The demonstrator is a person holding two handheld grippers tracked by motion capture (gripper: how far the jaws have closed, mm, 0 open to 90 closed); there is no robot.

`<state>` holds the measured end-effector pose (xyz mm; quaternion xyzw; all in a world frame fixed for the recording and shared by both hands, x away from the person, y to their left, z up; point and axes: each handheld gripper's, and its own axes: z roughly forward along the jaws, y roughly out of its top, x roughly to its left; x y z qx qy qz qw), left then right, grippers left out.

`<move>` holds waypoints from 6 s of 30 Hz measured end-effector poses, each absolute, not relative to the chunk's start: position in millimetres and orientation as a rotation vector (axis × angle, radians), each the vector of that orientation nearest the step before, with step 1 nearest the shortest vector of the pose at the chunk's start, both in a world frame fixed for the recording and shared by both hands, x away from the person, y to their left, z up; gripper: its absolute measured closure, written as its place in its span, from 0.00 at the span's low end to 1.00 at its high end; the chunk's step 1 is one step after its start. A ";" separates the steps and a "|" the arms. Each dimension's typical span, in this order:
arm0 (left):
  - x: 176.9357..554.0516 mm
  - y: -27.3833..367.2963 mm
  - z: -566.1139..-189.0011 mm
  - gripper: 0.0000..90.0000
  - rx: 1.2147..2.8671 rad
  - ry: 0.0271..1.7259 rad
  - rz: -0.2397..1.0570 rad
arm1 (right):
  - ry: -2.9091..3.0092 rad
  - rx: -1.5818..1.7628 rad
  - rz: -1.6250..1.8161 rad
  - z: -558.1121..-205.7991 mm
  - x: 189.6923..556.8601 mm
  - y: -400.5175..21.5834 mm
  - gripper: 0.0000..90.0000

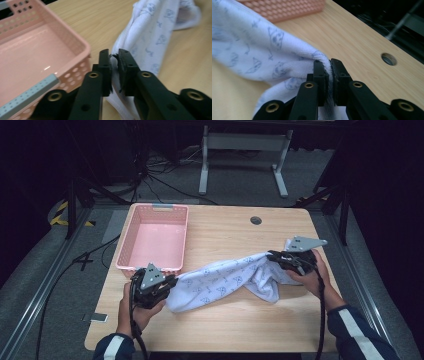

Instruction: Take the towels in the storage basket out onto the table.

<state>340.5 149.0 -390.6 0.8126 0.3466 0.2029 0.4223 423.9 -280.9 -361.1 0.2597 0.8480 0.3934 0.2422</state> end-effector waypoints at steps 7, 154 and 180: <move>323.7 146.0 -396.8 0.53 2.035 0.770 0.417 | 2.302 0.929 0.868 -402.6 471.1 -273.6 0.67; 281.9 62.2 -438.9 0.54 2.376 0.323 0.021 | 2.928 0.620 0.898 -441.0 293.4 -329.9 0.63; 333.1 72.1 -459.3 0.78 2.379 0.580 0.067 | 2.162 1.423 0.925 -438.3 458.6 -413.7 0.30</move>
